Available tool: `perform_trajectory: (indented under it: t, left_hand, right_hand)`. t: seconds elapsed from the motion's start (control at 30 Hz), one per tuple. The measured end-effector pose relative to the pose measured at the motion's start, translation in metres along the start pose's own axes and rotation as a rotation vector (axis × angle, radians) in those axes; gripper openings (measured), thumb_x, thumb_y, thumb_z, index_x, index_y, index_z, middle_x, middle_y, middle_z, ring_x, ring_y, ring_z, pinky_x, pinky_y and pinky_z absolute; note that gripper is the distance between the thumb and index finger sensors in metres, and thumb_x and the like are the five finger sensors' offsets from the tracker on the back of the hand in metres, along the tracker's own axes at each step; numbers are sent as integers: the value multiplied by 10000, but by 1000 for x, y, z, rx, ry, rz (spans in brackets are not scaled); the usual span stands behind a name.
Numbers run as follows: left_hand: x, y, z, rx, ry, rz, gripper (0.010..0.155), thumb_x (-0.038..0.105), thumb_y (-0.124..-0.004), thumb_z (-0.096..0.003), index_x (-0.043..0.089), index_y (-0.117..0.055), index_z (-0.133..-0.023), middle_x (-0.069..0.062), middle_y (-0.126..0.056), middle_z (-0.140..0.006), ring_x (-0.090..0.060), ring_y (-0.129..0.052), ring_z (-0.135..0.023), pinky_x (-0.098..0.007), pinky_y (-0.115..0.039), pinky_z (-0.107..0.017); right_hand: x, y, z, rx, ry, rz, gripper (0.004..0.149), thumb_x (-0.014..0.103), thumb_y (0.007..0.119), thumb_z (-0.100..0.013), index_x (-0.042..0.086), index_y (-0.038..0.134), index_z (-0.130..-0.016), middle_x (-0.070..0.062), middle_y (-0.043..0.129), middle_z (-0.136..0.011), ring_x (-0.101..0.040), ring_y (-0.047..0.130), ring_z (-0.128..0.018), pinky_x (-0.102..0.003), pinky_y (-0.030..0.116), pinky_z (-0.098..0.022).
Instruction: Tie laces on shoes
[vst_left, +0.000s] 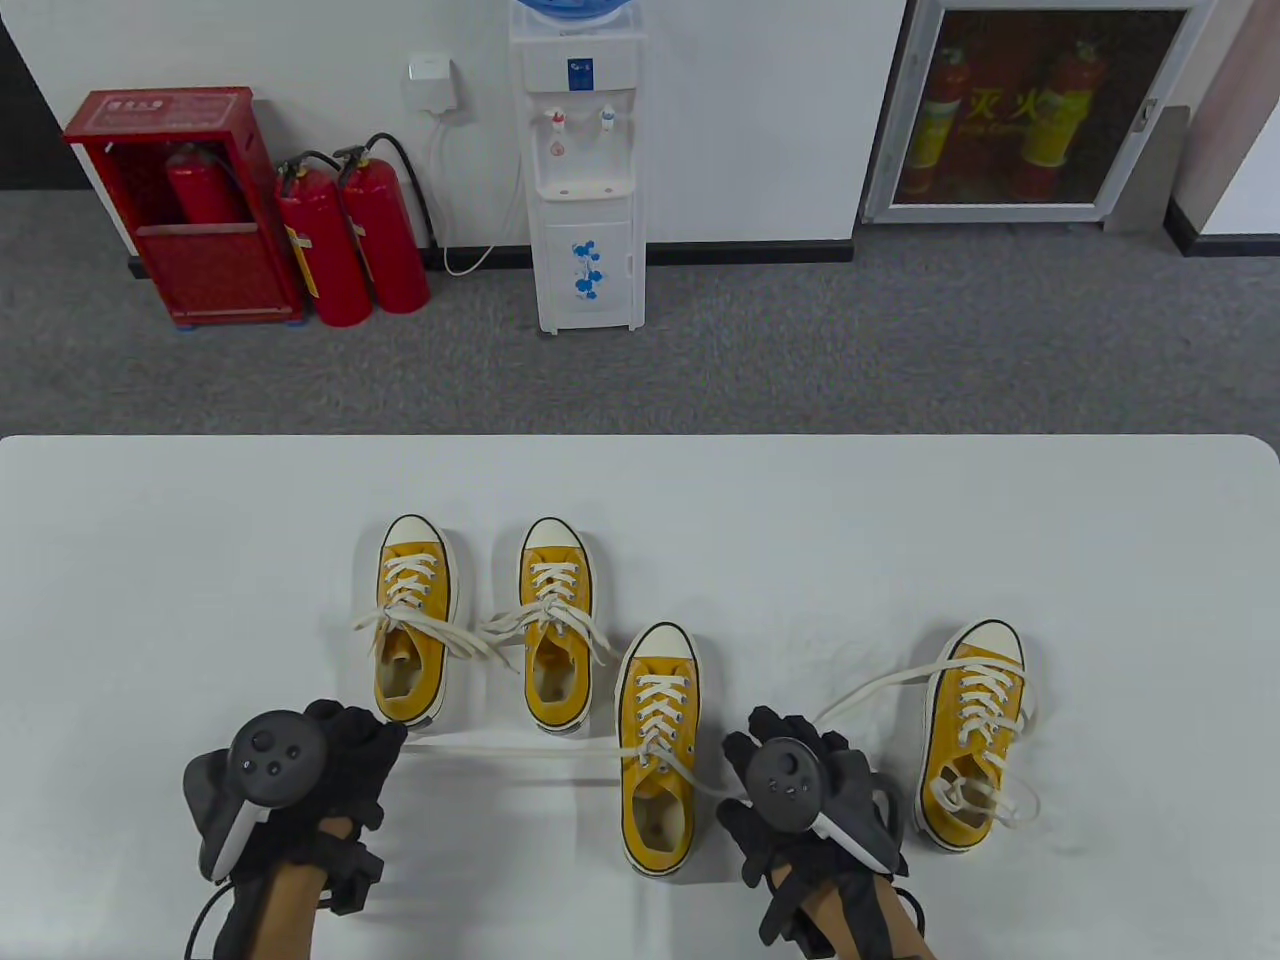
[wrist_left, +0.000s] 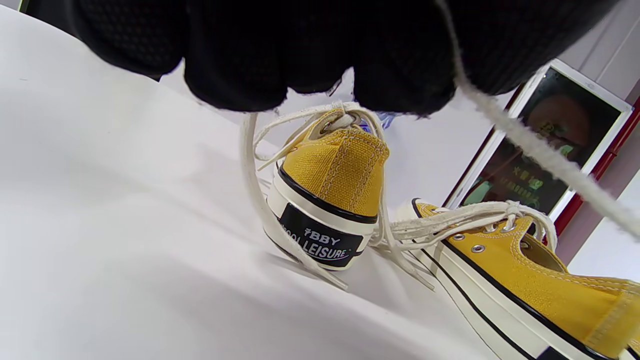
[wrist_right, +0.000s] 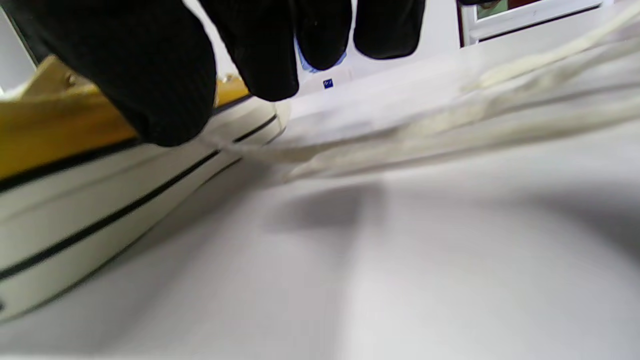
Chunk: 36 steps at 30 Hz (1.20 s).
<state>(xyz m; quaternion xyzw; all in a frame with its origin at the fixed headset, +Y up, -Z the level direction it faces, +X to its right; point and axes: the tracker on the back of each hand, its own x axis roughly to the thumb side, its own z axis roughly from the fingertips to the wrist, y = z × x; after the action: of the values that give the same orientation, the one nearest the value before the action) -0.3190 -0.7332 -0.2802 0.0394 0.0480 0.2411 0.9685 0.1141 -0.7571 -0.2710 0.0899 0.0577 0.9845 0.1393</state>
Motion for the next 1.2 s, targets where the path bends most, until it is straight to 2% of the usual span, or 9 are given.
perform_trajectory:
  t: [0.23, 0.33, 0.43, 0.67, 0.83, 0.9, 1.0, 1.2]
  left_hand:
    - [1, 0, 1, -6, 1, -1, 381, 587, -792, -468, 276, -943, -627, -22, -898, -716, -295, -945, -569, -600, -743, -568]
    - [1, 0, 1, -6, 1, -3, 382, 588, -791, -468, 276, -945, -625, -21, -898, -716, -294, -945, -569, -600, -743, -569]
    - [1, 0, 1, -3, 1, 4, 382, 587, -791, -468, 274, -945, -625, -22, -899, -715, -295, -945, -569, -602, -742, -569]
    - [1, 1, 1, 0, 2, 7, 382, 587, -788, -470, 275, -946, -623, -21, -899, -715, -294, -946, -569, -600, -743, -569]
    - [1, 1, 1, 0, 3, 5, 380, 587, -789, -469, 276, -945, -624, -21, -900, -715, -294, -945, -570, -600, -742, -570]
    - [1, 1, 1, 1, 1, 9, 381, 588, -789, -469, 276, -944, -624, -22, -899, -715, -294, -945, -571, -602, -741, -571]
    - [1, 2, 1, 3, -1, 13, 382, 587, -789, -469, 275, -945, -623, -21, -898, -716, -295, -945, -571, -601, -742, -570]
    - [2, 2, 1, 11, -13, 18, 381, 587, -790, -468, 276, -945, -622, -20, -899, -714, -293, -946, -571, -602, -742, -571]
  right_hand:
    - [5, 13, -6, 8, 28, 53, 623, 451, 895, -411, 261, 752, -987, -41, 473, -1144, -440, 488, -1069, -712, 343, -719]
    - [4, 12, -7, -28, 30, 35, 516, 419, 893, -418, 279, 853, -913, -22, 565, -1120, -429, 541, -1057, -702, 363, -720]
    - [0, 5, -4, -68, 31, -25, 421, 409, 891, -415, 241, 955, -796, -30, 679, -1070, -418, 611, -1031, -697, 393, -715]
    - [-21, -16, 2, -55, 30, -288, 437, 431, 846, -429, 126, 915, -733, -75, 729, -992, -417, 641, -1001, -707, 400, -702]
    - [-30, -33, 6, -91, -22, -494, 442, 493, 828, -432, 129, 914, -668, -75, 763, -937, -403, 688, -961, -719, 404, -691]
    - [-29, -41, 7, -105, -63, -615, 439, 498, 829, -437, 127, 919, -653, -76, 778, -922, -400, 712, -943, -719, 419, -686]
    - [-24, -50, 6, -160, -71, -705, 432, 528, 845, -422, 140, 952, -579, -61, 856, -856, -377, 818, -870, -692, 507, -671]
    - [-6, -51, -6, -141, -130, -925, 444, 564, 877, -398, 135, 964, -471, -44, 905, -832, -354, 876, -841, -654, 593, -651]
